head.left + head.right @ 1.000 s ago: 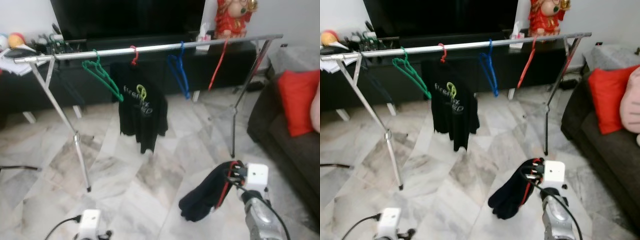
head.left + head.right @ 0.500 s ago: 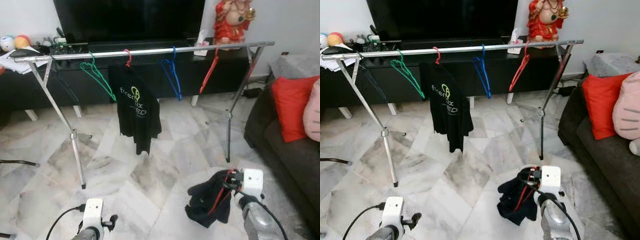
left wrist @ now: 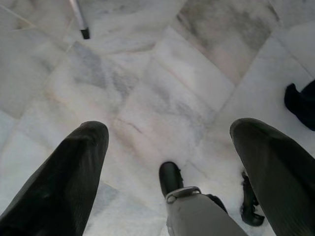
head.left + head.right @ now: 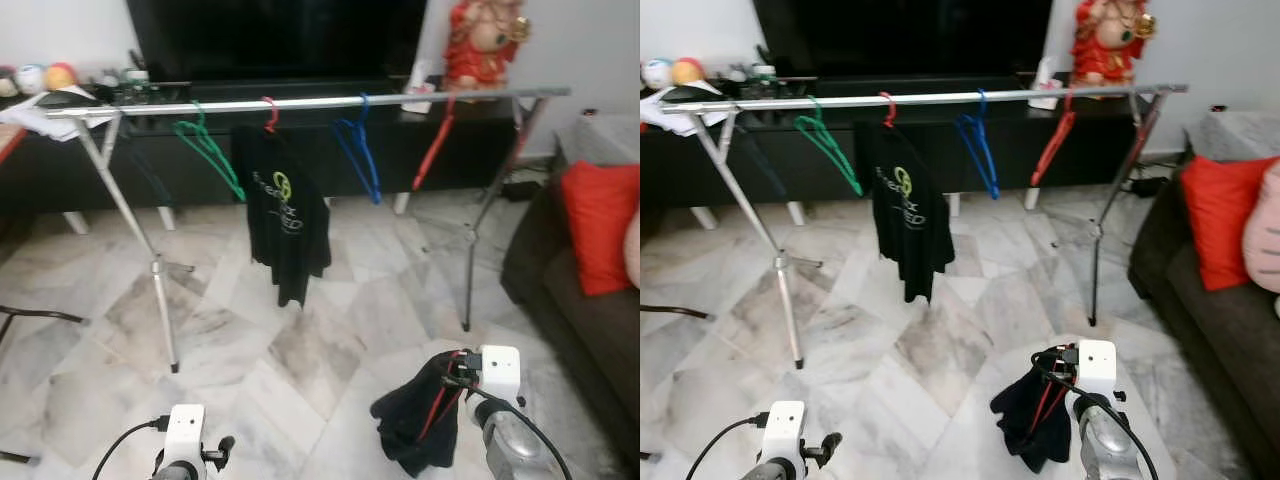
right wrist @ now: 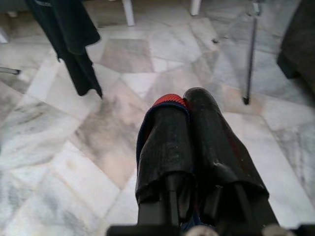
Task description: Hang hanger
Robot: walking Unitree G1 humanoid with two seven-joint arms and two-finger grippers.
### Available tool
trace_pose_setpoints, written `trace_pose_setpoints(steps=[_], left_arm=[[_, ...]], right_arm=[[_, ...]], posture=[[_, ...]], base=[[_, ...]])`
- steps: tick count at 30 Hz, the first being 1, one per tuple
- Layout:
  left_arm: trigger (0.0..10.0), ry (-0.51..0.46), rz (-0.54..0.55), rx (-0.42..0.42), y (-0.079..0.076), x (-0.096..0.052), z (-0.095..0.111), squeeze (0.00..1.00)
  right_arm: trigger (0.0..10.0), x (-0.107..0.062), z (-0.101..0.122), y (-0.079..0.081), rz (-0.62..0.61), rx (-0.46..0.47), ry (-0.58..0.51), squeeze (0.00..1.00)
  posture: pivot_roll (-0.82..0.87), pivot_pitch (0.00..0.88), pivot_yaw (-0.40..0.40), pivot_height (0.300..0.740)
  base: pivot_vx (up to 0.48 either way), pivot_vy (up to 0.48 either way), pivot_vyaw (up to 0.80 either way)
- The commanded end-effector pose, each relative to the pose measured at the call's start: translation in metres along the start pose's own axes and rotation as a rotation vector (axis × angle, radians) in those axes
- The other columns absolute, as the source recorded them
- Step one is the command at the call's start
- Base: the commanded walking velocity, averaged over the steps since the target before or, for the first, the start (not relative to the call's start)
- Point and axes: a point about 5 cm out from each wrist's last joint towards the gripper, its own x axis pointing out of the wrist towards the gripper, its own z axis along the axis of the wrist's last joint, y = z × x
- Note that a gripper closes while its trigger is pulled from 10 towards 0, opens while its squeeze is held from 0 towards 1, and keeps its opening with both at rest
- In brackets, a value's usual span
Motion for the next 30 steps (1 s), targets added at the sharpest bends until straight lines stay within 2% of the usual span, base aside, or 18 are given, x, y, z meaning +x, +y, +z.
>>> trace_pose_setpoints(steps=[1, 15, 25, 30], left_arm=[[10.0, 0.016, -0.010, 0.003, -0.002, 0.000, -0.002, 0.00], [10.0, 0.026, -0.013, 0.006, -0.004, -0.001, -0.006, 0.00], [10.0, 0.030, -0.019, 0.005, -0.008, -0.001, -0.007, 0.00], [10.0, 0.032, -0.018, 0.006, -0.008, -0.001, -0.008, 0.00]], right_arm=[[10.0, 0.002, 0.004, -0.001, 0.000, 0.002, -0.012, 0.00], [10.0, 0.000, -0.004, 0.002, 0.010, -0.024, 0.023, 0.00], [10.0, 0.000, -0.006, 0.004, 0.022, 0.018, 0.028, 0.00], [10.0, -0.001, -0.010, 0.005, 0.032, -0.019, 0.047, 0.00]], posture=[[-0.11, 0.000, -0.037, 0.740], [-0.11, 0.000, -0.040, 0.740], [-0.11, 0.000, -0.044, 0.740], [-0.11, 0.000, -0.046, 0.740]], base=[[0.270, 0.000, 0.00], [0.291, 0.000, 0.00], [0.299, 0.000, 0.00], [0.302, 0.000, 0.00]])
